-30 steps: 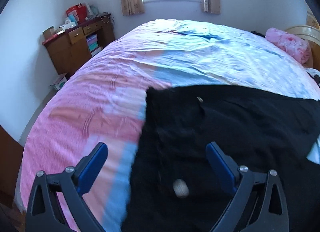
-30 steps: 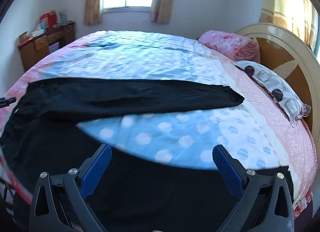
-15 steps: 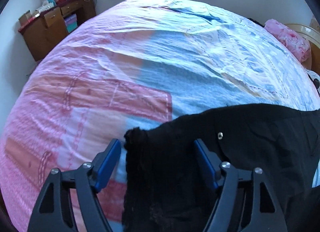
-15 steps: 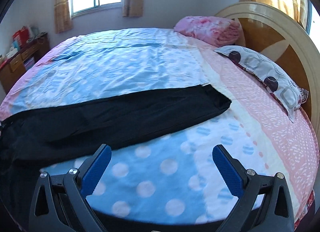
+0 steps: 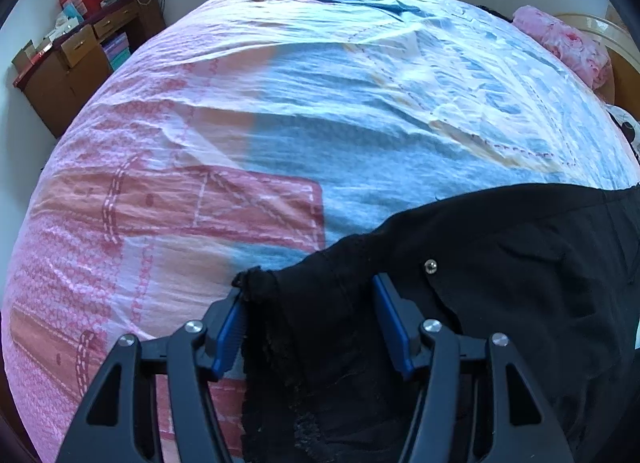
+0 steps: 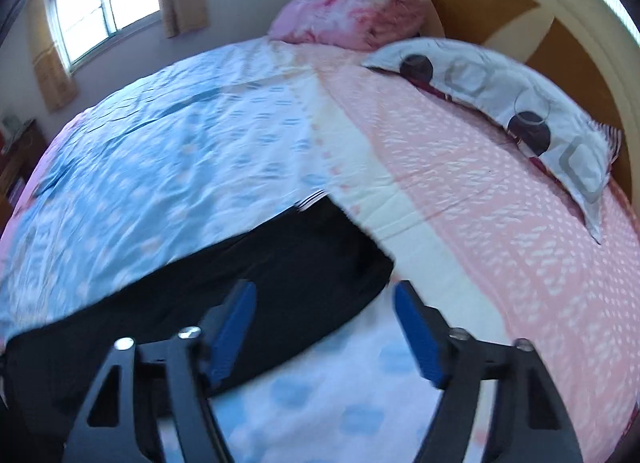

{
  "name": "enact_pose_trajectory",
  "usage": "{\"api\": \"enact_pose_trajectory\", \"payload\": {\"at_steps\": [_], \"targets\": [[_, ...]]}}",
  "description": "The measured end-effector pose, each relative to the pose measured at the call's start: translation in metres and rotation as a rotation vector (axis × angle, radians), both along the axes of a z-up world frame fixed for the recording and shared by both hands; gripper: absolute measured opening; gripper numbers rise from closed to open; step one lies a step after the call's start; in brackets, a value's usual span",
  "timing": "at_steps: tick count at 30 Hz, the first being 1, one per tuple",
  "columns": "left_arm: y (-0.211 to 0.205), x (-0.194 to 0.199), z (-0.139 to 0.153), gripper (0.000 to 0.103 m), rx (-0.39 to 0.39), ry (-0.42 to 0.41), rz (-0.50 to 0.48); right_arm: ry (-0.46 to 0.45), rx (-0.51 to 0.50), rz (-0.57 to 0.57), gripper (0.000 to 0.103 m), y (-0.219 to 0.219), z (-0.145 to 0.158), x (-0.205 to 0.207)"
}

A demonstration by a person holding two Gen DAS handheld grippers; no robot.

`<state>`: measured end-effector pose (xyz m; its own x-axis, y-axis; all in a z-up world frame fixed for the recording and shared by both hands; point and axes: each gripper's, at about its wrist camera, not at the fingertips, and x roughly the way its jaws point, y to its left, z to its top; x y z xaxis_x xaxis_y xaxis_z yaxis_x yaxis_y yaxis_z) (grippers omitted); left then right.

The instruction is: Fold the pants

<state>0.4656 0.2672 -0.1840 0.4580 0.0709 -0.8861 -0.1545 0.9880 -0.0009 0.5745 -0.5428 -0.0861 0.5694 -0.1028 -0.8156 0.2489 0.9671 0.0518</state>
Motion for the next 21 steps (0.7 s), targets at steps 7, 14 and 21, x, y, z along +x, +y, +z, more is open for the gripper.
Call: {"api": "enact_pose_trajectory", "payload": {"at_steps": [7,14,21], "targets": [[-0.001,0.007,-0.002,0.063,0.0,0.001,-0.013,0.06,0.076,-0.012,0.071,-0.026,-0.028,0.07],[-0.003,0.007,-0.004,0.063,0.016,-0.025,-0.02,0.135,0.103,0.03,0.071,-0.027,-0.058,0.124],[-0.007,0.003,-0.005,0.055,0.044,-0.062,-0.03,0.188,0.145,0.094,0.019,-0.018,-0.074,0.129]]}}
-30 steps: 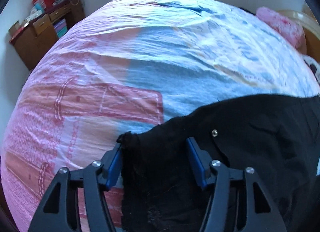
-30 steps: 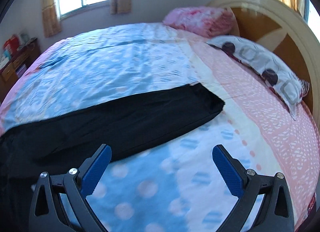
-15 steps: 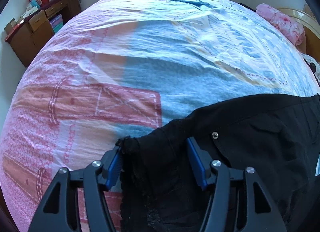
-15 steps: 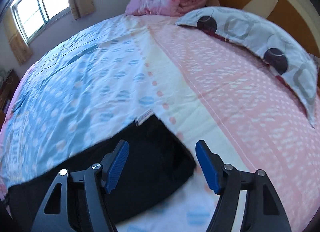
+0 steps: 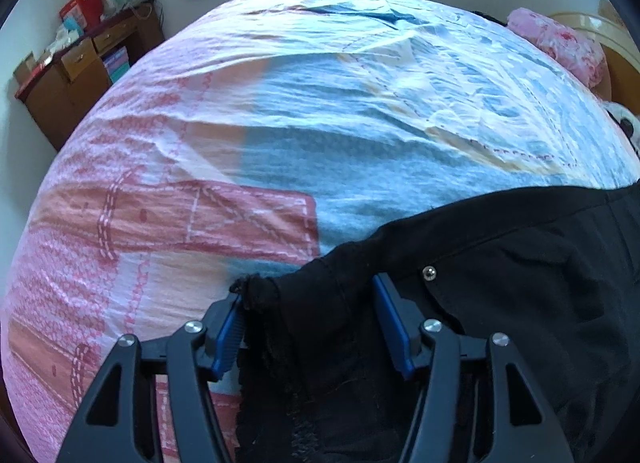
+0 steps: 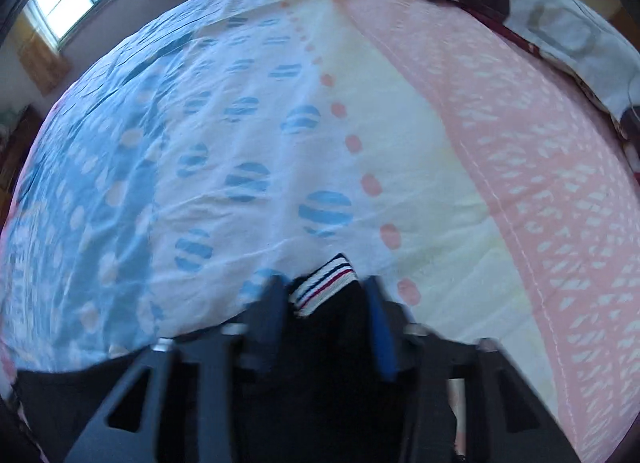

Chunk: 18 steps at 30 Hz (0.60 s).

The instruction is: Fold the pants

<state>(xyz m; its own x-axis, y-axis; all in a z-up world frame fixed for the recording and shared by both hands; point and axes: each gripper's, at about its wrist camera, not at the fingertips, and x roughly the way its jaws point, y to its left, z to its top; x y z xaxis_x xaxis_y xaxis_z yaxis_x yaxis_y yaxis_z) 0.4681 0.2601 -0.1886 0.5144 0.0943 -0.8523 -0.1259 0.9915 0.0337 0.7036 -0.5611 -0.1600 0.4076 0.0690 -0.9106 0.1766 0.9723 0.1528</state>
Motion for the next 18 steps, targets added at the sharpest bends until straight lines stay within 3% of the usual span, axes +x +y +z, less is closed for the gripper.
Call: {"api": "enact_pose_trajectory", "payload": {"at_steps": [1,2,5,7,13,18], "targets": [[-0.001,0.001,0.002,0.048,-0.01,-0.003,-0.011,-0.009,0.011,-0.008,0.016,-0.002,0.004,-0.004],[-0.001,0.0,0.005,0.029,-0.033,-0.007,-0.022,-0.023,0.004,-0.006,0.015,-0.001,0.009,-0.009],[-0.004,-0.001,0.013,0.02,-0.07,-0.002,-0.031,-0.092,-0.017,0.014,0.012,0.006,0.038,-0.033],[-0.007,-0.008,0.021,0.019,-0.06,-0.027,-0.039,-0.151,-0.023,0.031,0.012,0.007,0.064,-0.054],[-0.004,-0.053,0.065,0.019,-0.157,-0.169,-0.06,-0.304,-0.008,0.063,0.012,-0.002,0.139,-0.147],[-0.006,-0.103,0.099,0.019,-0.232,-0.266,-0.081,-0.394,0.004,0.065,0.012,-0.015,0.182,-0.241]]}}
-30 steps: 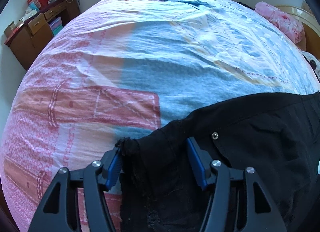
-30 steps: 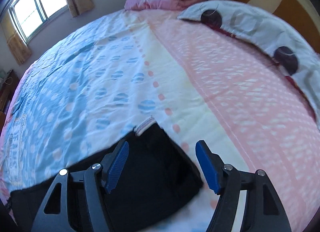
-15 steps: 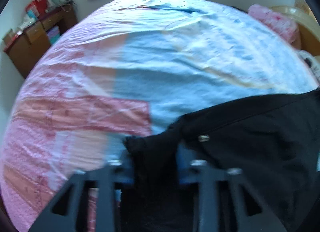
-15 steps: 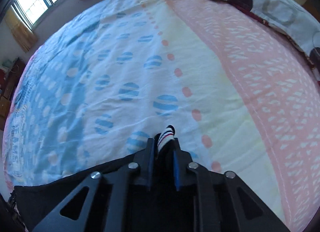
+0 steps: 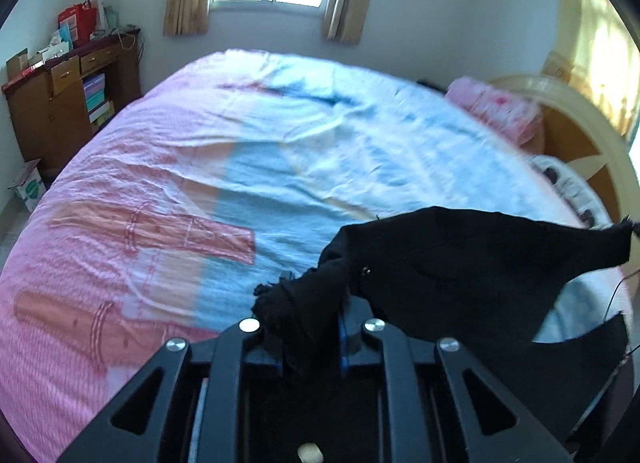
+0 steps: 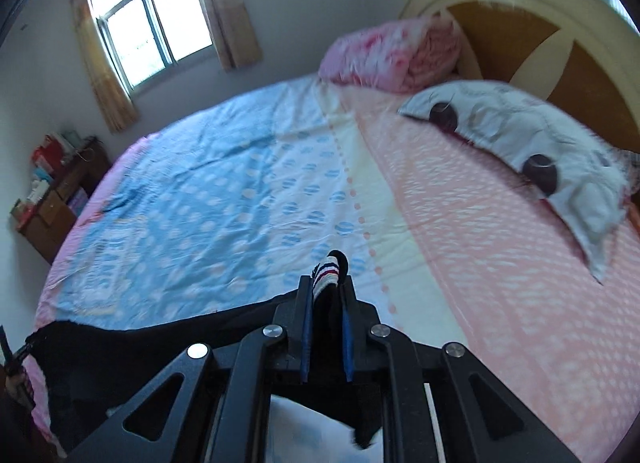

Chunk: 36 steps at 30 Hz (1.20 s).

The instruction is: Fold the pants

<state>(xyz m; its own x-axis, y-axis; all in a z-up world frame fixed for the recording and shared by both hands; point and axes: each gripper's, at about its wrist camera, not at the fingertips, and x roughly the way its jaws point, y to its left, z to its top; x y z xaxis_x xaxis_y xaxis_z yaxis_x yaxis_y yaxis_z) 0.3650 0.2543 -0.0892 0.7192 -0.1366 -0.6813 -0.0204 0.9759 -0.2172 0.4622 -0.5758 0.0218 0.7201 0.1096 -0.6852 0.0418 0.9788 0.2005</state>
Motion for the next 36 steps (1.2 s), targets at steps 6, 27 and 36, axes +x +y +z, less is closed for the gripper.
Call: {"api": "enact_pose_trajectory", "payload": {"at_steps": [6,27,36], "targets": [[-0.01,-0.072,0.011,0.019,-0.058,-0.065,-0.056,-0.035,0.003,0.001,0.012,-0.014,0.013,-0.106],[-0.024,-0.22,-0.076,0.036,0.074,-0.037,-0.092,0.051,0.057,-0.077,0.02,-0.054,-0.119,-0.272],[-0.021,-0.239,-0.08,0.054,0.12,-0.064,-0.087,0.052,-0.196,-0.19,0.056,-0.021,-0.088,-0.312]]}}
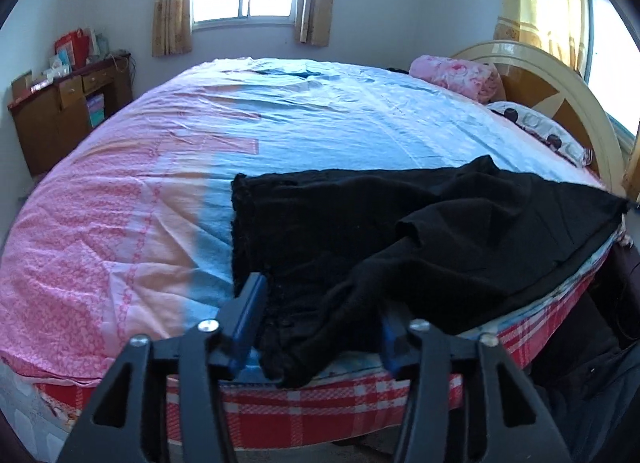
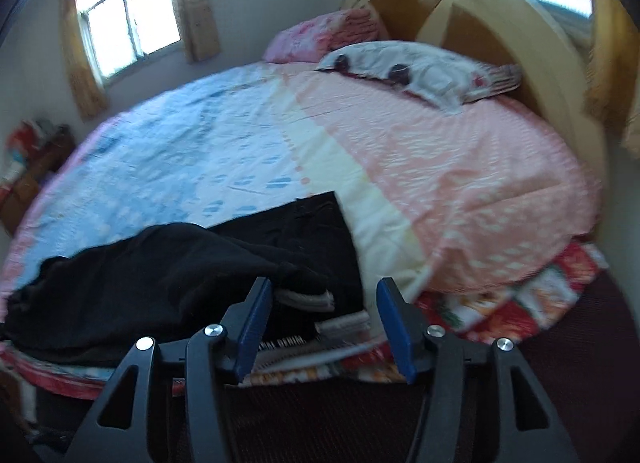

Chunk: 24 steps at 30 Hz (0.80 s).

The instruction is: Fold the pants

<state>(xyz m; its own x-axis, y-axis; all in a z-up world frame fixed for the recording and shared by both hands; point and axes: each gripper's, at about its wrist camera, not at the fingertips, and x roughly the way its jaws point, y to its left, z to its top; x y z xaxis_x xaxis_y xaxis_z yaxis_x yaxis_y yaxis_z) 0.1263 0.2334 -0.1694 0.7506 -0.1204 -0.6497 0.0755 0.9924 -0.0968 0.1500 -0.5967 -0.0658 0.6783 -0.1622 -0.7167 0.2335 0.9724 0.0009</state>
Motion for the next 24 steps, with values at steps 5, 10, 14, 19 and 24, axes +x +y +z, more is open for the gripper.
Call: {"api": "enact_pose_trajectory", "payload": {"at_steps": [5,10,14,19,24], "targets": [[-0.003,-0.002,0.0,0.054,-0.007,-0.021,0.011,-0.055,-0.081,0.169,0.056,0.087,0.024,-0.009],[-0.009,0.001,0.006,0.054,-0.009,-0.045,0.039,-0.027,0.007,0.418,0.056,0.185,0.0,0.021],[-0.013,0.001,0.01,0.054,-0.009,-0.047,0.049,0.017,0.018,0.572,0.056,0.262,-0.03,0.041],[-0.014,0.0,0.01,0.054,-0.005,-0.059,0.041,0.019,0.013,0.686,0.056,0.324,-0.05,0.042],[-0.014,0.002,0.004,0.054,-0.013,-0.061,0.052,0.056,-0.01,0.788,0.056,0.365,-0.067,0.03]]}}
